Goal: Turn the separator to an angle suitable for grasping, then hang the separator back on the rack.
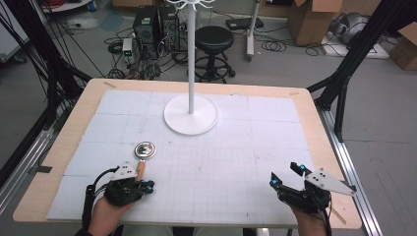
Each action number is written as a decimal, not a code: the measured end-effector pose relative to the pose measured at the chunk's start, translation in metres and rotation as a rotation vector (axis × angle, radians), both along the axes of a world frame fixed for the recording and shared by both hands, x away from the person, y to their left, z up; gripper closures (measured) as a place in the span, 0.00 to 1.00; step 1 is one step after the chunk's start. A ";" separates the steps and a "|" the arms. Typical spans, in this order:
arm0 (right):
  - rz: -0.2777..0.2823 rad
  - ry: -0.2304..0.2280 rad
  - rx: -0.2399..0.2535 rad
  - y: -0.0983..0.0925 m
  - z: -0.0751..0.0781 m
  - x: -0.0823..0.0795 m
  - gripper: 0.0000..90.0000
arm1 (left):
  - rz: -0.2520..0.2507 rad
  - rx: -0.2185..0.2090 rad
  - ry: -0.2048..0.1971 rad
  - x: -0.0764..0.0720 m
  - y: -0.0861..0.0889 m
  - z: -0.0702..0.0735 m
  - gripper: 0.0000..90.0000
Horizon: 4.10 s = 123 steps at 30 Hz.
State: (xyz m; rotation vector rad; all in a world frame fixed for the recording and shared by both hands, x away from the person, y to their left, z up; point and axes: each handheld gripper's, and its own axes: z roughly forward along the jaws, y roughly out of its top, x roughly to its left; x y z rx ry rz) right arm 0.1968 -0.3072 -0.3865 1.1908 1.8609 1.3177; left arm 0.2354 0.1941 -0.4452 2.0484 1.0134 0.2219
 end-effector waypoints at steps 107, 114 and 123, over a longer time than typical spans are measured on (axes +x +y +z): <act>0.015 -0.005 0.039 -0.005 0.000 0.002 0.23 | 0.096 -0.281 -0.341 0.033 0.070 0.041 0.18; 0.024 -0.006 0.036 -0.005 -0.001 0.001 0.23 | 0.075 -0.260 -0.335 0.032 0.064 0.040 0.18; 0.025 -0.001 0.034 -0.005 -0.001 0.001 0.23 | 0.058 -0.250 -0.348 0.034 0.065 0.039 0.18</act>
